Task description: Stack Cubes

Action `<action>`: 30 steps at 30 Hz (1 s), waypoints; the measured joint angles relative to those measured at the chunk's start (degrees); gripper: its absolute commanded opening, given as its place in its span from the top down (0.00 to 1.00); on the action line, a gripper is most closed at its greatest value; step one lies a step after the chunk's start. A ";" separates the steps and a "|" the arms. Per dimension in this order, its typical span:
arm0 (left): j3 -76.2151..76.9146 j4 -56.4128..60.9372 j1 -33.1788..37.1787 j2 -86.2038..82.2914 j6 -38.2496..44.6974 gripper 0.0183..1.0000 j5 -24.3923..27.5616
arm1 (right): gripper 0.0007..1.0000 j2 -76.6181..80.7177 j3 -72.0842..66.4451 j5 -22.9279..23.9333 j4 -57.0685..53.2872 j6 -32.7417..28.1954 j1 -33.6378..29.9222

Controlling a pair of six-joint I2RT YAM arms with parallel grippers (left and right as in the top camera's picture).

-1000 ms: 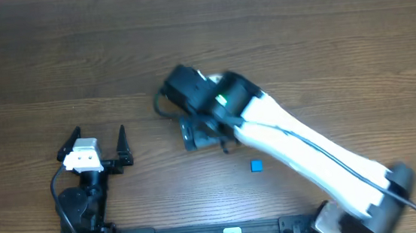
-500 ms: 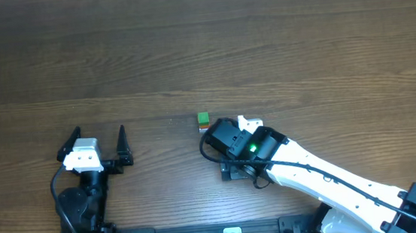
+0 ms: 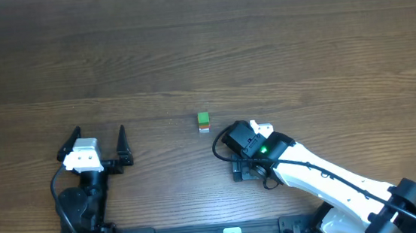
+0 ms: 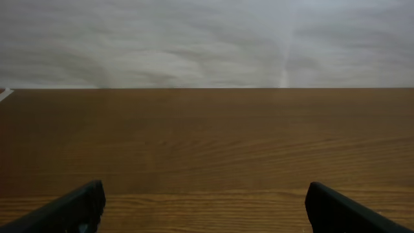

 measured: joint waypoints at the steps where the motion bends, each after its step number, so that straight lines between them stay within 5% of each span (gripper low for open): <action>1: 0.00 0.00 0.00 0.00 0.00 0.00 0.00 | 0.01 0.00 -0.07 0.00 0.31 -0.20 0.00; 10: 0.00 0.00 0.00 0.00 0.00 0.00 0.00 | 0.02 0.59 -0.83 -0.66 4.70 -1.16 0.00; 30: 0.00 0.00 0.00 0.00 0.00 0.00 0.02 | 0.22 5.09 -1.05 -1.73 5.92 -1.27 -0.02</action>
